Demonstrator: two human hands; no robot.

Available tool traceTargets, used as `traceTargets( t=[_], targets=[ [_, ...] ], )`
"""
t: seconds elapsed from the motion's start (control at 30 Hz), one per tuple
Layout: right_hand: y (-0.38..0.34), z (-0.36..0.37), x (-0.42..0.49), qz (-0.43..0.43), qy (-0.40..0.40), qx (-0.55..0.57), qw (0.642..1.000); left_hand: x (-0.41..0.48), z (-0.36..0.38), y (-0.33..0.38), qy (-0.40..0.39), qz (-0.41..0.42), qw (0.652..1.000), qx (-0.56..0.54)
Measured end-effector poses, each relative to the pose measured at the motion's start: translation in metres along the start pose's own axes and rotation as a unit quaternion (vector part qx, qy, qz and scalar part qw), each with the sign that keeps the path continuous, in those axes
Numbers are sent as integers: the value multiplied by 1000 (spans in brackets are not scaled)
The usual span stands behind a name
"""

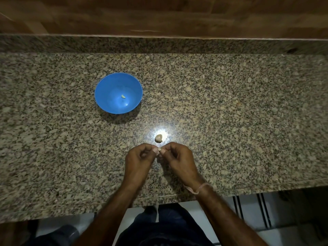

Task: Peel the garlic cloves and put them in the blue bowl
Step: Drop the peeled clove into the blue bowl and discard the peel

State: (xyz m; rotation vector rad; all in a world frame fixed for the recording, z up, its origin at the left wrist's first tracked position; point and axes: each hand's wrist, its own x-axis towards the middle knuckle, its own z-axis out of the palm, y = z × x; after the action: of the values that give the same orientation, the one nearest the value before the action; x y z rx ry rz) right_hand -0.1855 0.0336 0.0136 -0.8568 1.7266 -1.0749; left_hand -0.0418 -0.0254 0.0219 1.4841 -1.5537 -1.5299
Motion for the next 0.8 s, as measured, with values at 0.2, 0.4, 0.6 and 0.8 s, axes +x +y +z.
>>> traceTargets(
  t=[0.2, 0.4, 0.6, 0.8],
  targets=[
    [2, -2, 1, -1, 4, 29, 1000, 3, 1, 0, -4, -48, 998, -40],
    [1, -1, -1, -17, 18, -3, 1000, -3, 0, -3, 13, 62, 994, 84],
    [-1, 1, 1, 75, 3, 99, 992, -2, 2, -1, -16, -23, 999, -32],
    [1, 3, -6, -54, 45, -31, 997, 3, 3, -2, -77, -255, 936, -230]
  ],
)
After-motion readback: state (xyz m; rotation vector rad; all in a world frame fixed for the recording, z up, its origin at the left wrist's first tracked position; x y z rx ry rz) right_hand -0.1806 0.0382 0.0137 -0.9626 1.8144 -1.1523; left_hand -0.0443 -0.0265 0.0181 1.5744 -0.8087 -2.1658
